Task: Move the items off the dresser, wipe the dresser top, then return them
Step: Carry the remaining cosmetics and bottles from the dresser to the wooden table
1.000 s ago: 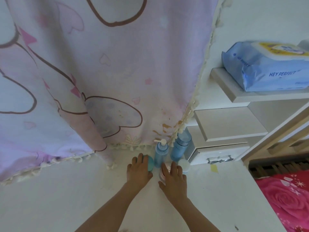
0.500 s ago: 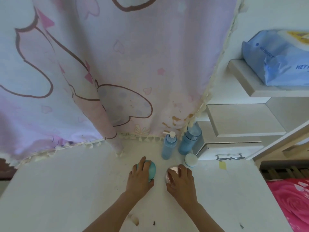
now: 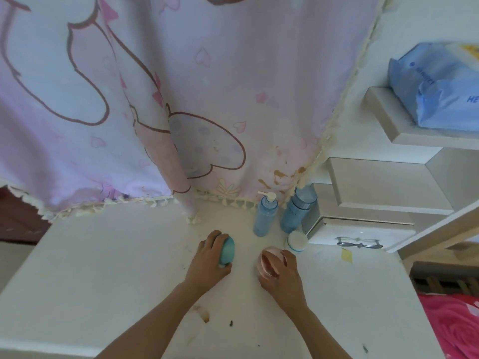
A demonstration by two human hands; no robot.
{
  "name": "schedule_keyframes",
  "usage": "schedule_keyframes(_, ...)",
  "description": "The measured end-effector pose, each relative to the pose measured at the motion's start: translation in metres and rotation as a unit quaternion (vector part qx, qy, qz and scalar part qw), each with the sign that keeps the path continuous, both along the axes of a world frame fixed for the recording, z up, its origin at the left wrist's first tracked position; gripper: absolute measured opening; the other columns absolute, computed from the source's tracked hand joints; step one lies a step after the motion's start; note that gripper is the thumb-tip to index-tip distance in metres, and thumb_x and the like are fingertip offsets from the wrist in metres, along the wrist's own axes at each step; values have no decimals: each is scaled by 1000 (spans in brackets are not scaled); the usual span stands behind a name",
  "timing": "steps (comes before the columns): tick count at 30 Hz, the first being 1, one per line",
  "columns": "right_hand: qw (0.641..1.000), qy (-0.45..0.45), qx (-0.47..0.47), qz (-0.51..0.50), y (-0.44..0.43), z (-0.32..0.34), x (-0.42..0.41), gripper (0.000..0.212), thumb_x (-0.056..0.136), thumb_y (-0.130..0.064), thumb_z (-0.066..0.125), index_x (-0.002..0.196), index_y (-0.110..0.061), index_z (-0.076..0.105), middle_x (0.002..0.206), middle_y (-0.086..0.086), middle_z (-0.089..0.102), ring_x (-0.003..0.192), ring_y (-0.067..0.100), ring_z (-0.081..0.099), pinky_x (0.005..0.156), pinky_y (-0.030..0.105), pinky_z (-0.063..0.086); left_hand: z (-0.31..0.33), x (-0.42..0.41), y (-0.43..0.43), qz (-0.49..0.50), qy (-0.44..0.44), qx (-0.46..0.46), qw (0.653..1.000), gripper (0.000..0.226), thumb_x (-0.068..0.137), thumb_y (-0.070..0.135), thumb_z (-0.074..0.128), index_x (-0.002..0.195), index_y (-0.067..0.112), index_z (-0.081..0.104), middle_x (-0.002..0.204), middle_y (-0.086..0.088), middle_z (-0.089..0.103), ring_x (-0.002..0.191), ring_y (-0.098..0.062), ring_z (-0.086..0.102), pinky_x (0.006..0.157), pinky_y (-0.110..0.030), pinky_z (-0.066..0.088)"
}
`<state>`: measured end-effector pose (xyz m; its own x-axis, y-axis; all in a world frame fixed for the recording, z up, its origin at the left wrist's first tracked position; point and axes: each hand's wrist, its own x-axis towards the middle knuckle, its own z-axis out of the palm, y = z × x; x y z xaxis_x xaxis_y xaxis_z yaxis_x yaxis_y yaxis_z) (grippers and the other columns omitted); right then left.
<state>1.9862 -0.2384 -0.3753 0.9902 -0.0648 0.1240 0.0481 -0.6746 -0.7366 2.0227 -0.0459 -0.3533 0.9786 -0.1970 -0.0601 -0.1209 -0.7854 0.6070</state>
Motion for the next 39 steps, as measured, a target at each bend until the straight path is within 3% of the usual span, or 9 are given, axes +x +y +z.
schedule_keyframes(4, 997, -33, -17, 61, 9, 29, 7, 62, 57, -21, 77, 107, -38, 44, 116, 4, 42, 87, 29, 61, 70, 23, 45, 17, -12, 18, 72, -47, -34, 996, 65, 68, 12, 75, 127, 9, 46, 134, -7, 41, 111, -31, 48, 90, -28, 37)
schedule_keyframes(7, 993, -15, -14, 119, 23, 43, 18, 52, 65, -34, 68, 110, -40, 43, 123, 8, 42, 99, 28, 57, 79, 23, 45, 31, -27, 34, 149, -65, -46, 986, 65, 65, 10, 78, 123, 7, 48, 130, -9, 45, 108, -30, 51, 88, -35, 45)
schedule_keyframes(14, 960, 61, 19, 272, 83, 60, 23, 49, 72, -22, 74, 115, -34, 55, 130, -2, 34, 113, 22, 49, 90, 29, 48, 56, -91, 79, 317, -79, -40, 944, 65, 67, 9, 78, 123, 6, 45, 128, -8, 45, 104, -21, 49, 83, -27, 42)
schedule_keyframes(22, 907, 65, -61, 412, 177, 86, -22, 54, 77, -28, 69, 126, -32, 47, 138, -3, 25, 116, 18, 44, 91, 22, 45, 73, -182, 153, 455, -97, -66, 883, 61, 71, 7, 75, 123, 12, 45, 125, 2, 44, 98, -14, 46, 79, -24, 39)
schedule_keyframes(26, 884, 29, -82, 460, 241, 96, -55, 52, 77, -29, 67, 125, -34, 46, 126, -10, 26, 108, 11, 46, 86, 19, 44, 78, -237, 202, 512, -114, -92, 846, 60, 70, 8, 75, 122, 13, 45, 126, 2, 44, 94, -16, 48, 78, -27, 39)
schedule_keyframes(32, 832, 13, -28, 554, 361, 104, -148, 26, 70, -22, 55, 94, -34, 55, 100, -23, 48, 104, -9, 34, 79, 9, 40, 81, -353, 292, 578, -130, -98, 799, 61, 70, 12, 75, 123, 17, 44, 126, 4, 45, 101, -19, 51, 80, -27, 40)
schedule_keyframes(34, 811, 36, -3, 585, 399, 111, -177, 31, 73, -9, 61, 92, -33, 56, 90, -26, 46, 99, 2, 42, 80, 5, 36, 86, -390, 320, 599, -132, -88, 785, 62, 72, 15, 74, 125, 17, 43, 127, 4, 45, 103, -20, 52, 80, -27, 40)
schedule_keyframes(36, 797, 46, -7, 603, 433, 117, -203, 43, 75, -13, 68, 108, -36, 56, 100, -26, 40, 90, -3, 46, 80, 2, 37, 91, -425, 344, 618, -139, -75, 770, 62, 72, 17, 74, 126, 18, 43, 127, 5, 45, 99, -16, 51, 78, -24, 38)
schedule_keyframes(39, 775, 25, 20, 632, 478, 119, -242, 58, 69, -9, 73, 101, -54, 53, 108, -13, 42, 89, -8, 52, 79, 0, 37, 95, -476, 371, 650, -143, -57, 744, 62, 73, 21, 74, 126, 20, 43, 126, 7, 44, 95, -11, 47, 78, -23, 39)
